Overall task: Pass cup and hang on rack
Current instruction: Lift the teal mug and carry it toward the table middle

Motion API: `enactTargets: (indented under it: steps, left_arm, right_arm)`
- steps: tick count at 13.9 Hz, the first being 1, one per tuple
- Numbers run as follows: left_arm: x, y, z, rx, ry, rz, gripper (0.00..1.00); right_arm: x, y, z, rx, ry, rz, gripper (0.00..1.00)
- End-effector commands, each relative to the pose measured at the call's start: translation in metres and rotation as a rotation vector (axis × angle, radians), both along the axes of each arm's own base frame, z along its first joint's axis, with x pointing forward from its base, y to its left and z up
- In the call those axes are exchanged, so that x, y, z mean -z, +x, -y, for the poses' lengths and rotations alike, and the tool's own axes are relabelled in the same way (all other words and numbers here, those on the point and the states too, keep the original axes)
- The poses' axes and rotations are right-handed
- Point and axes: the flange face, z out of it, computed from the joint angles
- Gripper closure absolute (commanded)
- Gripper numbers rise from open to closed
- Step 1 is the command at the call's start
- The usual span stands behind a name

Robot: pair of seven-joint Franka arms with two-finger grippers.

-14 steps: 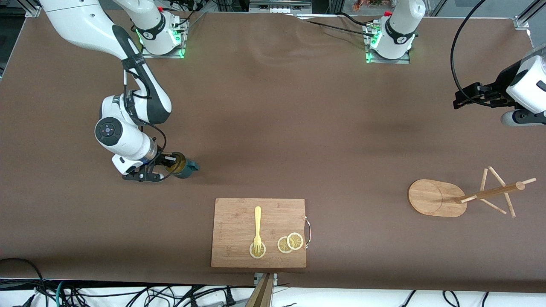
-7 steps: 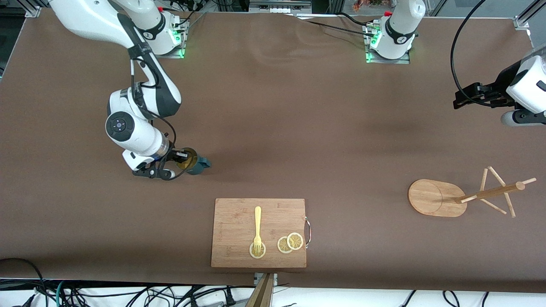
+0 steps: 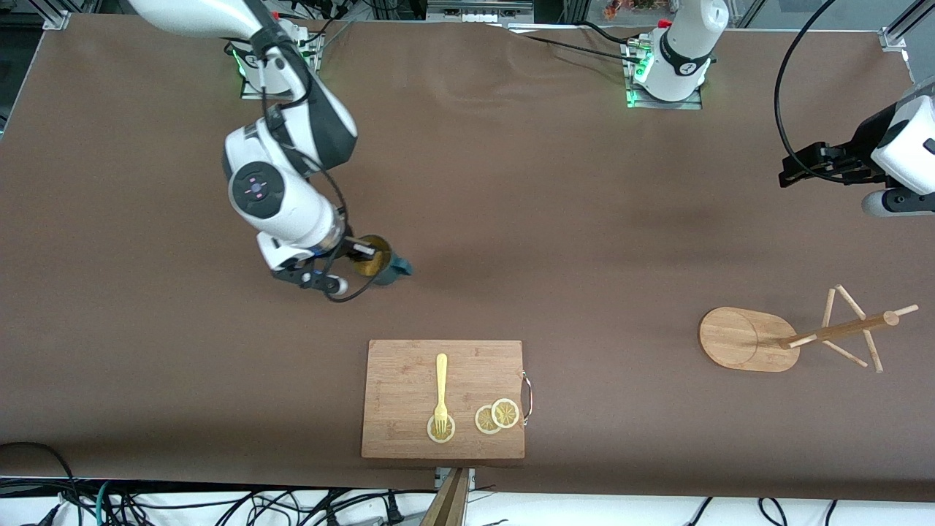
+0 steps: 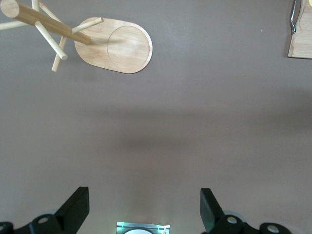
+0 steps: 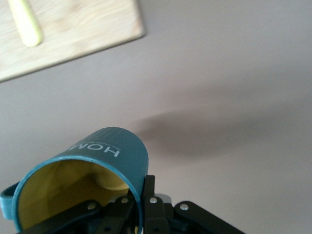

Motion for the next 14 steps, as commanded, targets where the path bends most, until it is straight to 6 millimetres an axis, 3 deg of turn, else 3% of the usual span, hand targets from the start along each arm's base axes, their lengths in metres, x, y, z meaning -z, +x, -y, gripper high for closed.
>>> enactTargets:
  steps: [1,5,10,14]
  left_arm:
    - [-0.005,0.004,-0.003,0.010,-0.003,0.011,0.00]
    - [-0.004,0.004,-0.005,0.006,-0.009,0.009,0.00]
    - [0.002,0.007,-0.022,-0.028,-0.026,0.000,0.00]
    - [0.012,0.011,-0.052,-0.086,-0.054,-0.016,0.00]
  right_arm:
    - [0.007,-0.035,-0.079,-0.050,-0.006,-0.013,1.00]
    - [0.013,-0.049,-0.151,-0.150,0.024,0.048,1.00]
    - [0.038,-0.080,-0.239,-0.204,0.046,0.084,1.00]
    - [0.076,-0.119,-0.278,-0.208,0.002,0.136,1.00]
